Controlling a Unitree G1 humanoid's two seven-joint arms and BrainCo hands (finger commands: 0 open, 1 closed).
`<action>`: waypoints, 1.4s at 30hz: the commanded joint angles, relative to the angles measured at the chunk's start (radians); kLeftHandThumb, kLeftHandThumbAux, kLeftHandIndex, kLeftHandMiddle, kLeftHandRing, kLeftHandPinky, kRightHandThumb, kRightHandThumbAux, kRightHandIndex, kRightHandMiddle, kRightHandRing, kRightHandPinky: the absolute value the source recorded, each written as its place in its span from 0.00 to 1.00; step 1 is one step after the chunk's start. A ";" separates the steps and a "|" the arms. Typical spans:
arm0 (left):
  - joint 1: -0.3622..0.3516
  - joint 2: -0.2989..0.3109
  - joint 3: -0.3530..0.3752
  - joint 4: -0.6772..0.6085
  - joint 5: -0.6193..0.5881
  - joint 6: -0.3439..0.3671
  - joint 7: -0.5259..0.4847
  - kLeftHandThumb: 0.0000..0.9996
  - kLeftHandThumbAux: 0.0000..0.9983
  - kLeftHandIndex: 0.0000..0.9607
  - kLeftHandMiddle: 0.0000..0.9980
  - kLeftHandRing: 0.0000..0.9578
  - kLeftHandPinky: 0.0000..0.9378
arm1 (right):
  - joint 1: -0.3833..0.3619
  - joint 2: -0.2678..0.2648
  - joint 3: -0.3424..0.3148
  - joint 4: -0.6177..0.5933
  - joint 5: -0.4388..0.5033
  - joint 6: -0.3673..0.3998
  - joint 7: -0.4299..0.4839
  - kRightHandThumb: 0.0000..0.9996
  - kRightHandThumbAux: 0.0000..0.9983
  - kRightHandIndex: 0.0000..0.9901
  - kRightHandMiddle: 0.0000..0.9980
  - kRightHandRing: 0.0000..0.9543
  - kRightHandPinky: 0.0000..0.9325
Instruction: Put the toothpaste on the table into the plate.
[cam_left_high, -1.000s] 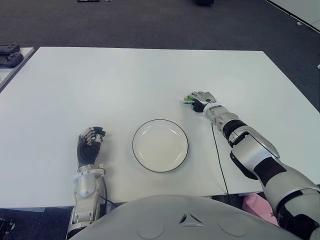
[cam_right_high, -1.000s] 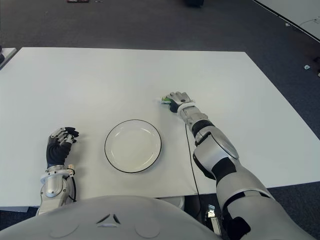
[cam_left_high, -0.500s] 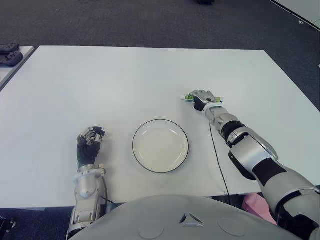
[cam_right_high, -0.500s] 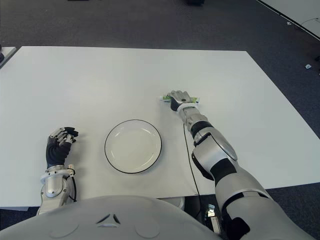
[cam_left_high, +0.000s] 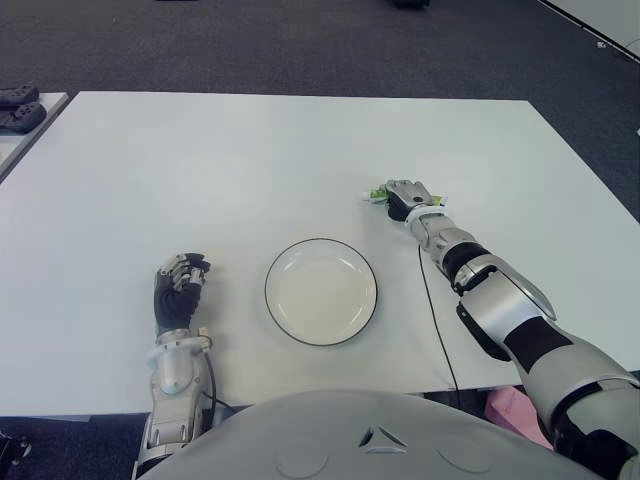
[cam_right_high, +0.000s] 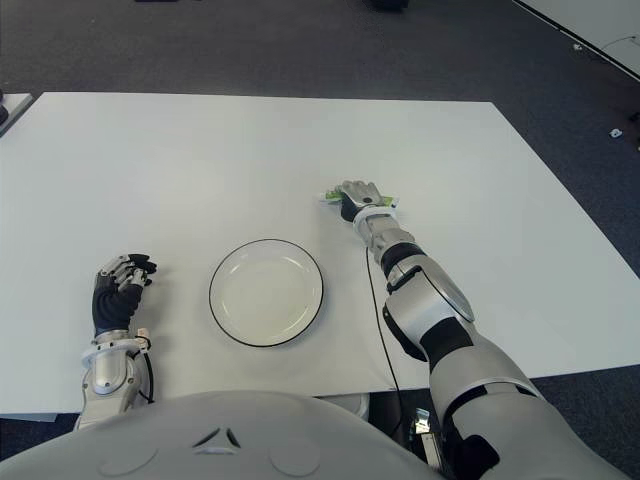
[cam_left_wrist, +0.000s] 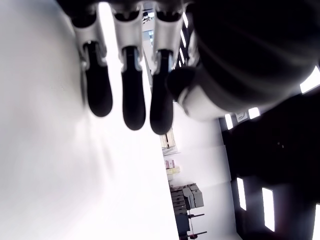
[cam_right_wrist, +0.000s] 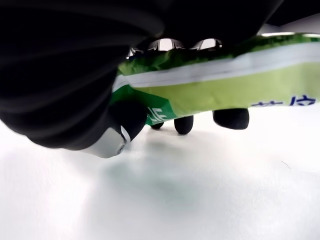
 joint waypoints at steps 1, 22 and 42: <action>-0.007 -0.001 -0.002 0.029 -0.003 -0.008 0.000 0.72 0.72 0.45 0.49 0.51 0.52 | 0.077 0.006 0.018 0.041 -0.015 -0.016 0.048 0.85 0.68 0.40 0.56 0.88 0.88; -0.020 -0.001 0.000 0.055 -0.007 -0.040 -0.003 0.72 0.72 0.45 0.49 0.49 0.50 | 0.026 0.020 -0.083 -0.003 0.072 -0.080 -0.069 0.84 0.68 0.40 0.56 0.89 0.89; -0.032 -0.002 -0.004 0.063 -0.003 -0.028 -0.002 0.72 0.72 0.45 0.49 0.51 0.52 | 0.150 -0.066 -0.130 -0.340 0.069 -0.347 -0.370 0.84 0.68 0.40 0.55 0.89 0.91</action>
